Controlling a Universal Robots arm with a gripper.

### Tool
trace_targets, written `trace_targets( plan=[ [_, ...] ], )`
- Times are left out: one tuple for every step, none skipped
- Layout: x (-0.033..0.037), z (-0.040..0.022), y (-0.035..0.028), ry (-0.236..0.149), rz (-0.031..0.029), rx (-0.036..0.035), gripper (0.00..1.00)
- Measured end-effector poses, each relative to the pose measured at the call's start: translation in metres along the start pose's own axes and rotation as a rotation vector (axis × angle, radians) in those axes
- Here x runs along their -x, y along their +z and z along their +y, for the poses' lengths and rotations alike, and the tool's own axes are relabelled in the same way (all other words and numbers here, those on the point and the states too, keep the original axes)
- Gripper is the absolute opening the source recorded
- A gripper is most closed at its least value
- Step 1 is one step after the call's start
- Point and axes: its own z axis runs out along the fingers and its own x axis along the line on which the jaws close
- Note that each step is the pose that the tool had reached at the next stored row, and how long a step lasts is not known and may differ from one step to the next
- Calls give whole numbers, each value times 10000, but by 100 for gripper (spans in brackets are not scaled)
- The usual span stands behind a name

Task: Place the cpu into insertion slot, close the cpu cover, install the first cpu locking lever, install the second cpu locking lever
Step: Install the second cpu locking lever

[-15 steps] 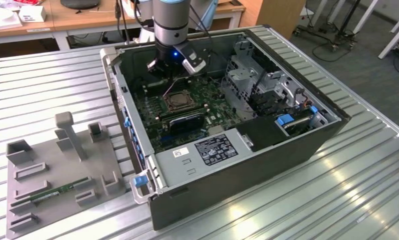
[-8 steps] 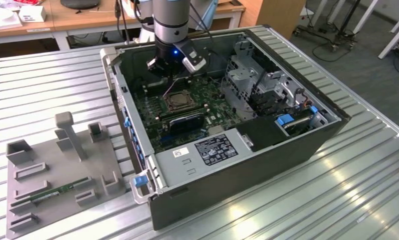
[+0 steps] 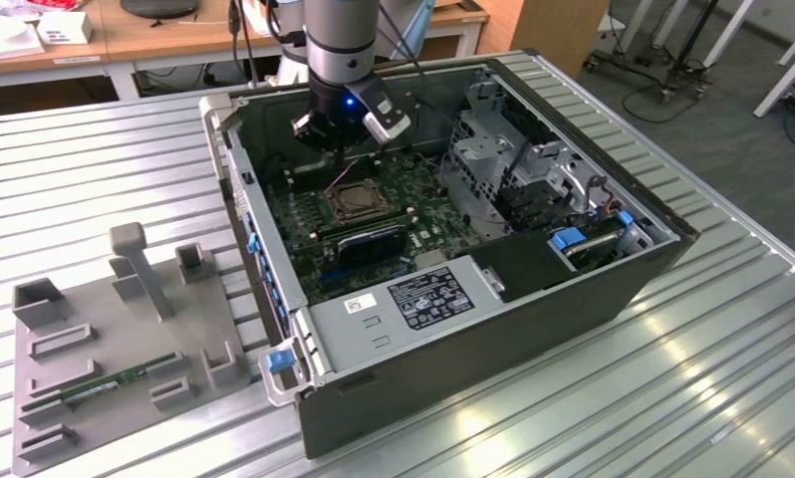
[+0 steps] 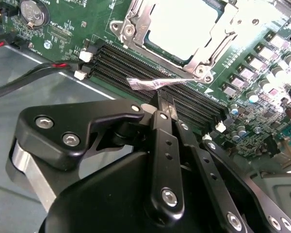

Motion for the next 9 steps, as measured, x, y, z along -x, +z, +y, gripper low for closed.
trace_targets(
  plan=[
    [0,1,-4,1,0,17,11],
    [0,1,-6,2,-1,27,11],
    [1,-1,-6,1,1,42,11],
    [2,-7,-8,2,3,59,11],
    [2,-20,-11,5,3,84,11],
    [3,-37,-15,7,4,106,11],
    [4,-54,-18,8,4,125,11],
    [5,-70,-22,10,6,149,11],
    [6,-82,-25,12,7,181,11]
  ],
)
